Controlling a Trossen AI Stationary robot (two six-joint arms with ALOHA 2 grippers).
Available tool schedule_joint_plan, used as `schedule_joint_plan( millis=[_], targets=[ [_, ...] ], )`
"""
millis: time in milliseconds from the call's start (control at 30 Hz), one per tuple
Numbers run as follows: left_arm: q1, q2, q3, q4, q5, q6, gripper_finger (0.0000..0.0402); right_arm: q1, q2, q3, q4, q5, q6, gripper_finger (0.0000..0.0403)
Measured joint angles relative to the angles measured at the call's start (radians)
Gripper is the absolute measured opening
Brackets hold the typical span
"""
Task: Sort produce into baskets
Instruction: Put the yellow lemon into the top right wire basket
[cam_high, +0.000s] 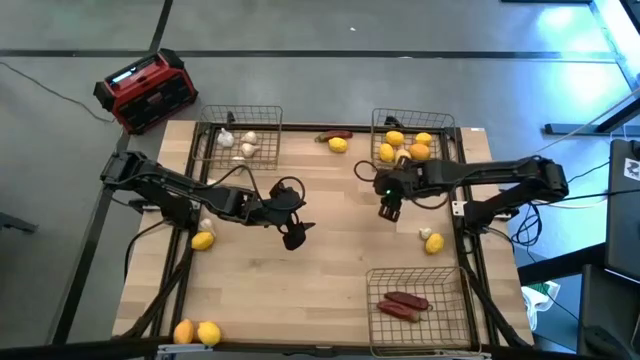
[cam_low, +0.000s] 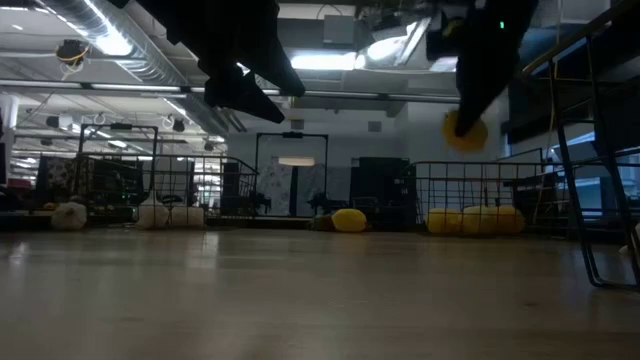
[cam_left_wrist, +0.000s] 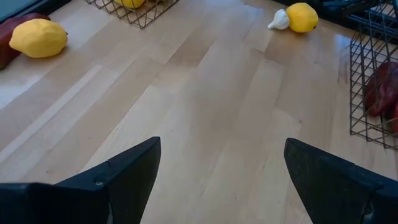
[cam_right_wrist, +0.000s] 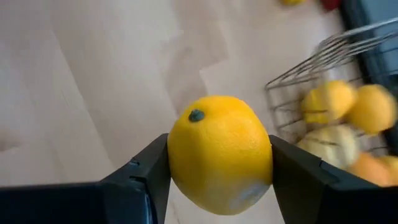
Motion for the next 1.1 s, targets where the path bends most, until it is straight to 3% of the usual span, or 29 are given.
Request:
schedule_joint_plan(
  millis=[200, 367, 733, 933, 1100],
  targets=[
    [0.006, 0.0, 0.0, 0.0, 0.0, 0.003, 0.0337, -0.007, -0.027, 0.11, -0.116, 0.145, -0.053, 0.021],
    [0.005, 0.0, 0.0, 0.002, 0.0, 0.003, 0.0337, -0.079, -0.051, 0.152, -0.182, 0.174, -0.083, 0.021],
    [0.006, 0.0, 0.0, 0.002, 0.0, -0.001, 0.0337, -0.443, -0.062, 0.154, -0.235, 0.172, -0.185, 0.021],
    [0.005, 0.0, 0.0, 0.002, 0.0, -0.003, 0.0337, -0.693, -0.062, 0.136, -0.212, 0.044, -0.18, 0.021],
    [0.005, 0.0, 0.0, 0.002, 0.0, 0.0, 0.0337, -0.836, -0.062, 0.049, -0.134, -0.063, -0.181, 0.021]
  ],
)
